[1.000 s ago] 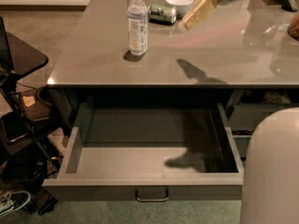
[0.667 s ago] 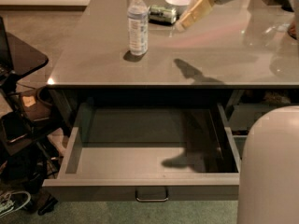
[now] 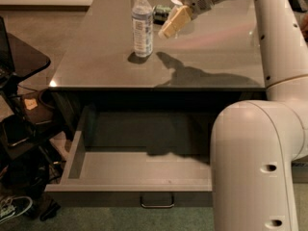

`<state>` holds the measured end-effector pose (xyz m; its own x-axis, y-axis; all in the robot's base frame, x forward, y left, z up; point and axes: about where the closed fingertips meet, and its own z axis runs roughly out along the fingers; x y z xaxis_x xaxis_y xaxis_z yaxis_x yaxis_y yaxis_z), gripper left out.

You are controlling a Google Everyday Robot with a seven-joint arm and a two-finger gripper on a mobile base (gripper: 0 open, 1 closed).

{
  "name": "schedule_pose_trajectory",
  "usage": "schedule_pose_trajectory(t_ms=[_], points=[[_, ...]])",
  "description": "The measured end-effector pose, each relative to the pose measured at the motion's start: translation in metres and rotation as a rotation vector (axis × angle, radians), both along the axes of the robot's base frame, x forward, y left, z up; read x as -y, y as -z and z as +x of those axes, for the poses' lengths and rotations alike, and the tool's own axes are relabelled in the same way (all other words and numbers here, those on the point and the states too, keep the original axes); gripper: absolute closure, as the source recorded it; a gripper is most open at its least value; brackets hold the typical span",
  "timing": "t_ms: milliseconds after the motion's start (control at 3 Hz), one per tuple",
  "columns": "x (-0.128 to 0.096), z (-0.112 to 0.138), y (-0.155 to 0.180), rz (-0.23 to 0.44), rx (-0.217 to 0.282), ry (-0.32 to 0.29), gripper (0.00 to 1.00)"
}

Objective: Place blue plastic bottle into top drawer

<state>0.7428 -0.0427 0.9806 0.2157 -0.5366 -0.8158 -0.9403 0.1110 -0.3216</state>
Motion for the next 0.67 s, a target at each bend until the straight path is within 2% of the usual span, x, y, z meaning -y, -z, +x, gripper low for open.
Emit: schedule_pose_trajectory(t_ms=[333, 667], points=[[0.0, 0.0, 0.0, 0.0, 0.0, 0.0, 0.0], [-0.019, 0.011, 0.02, 0.045, -0.017, -0.048, 0.0]])
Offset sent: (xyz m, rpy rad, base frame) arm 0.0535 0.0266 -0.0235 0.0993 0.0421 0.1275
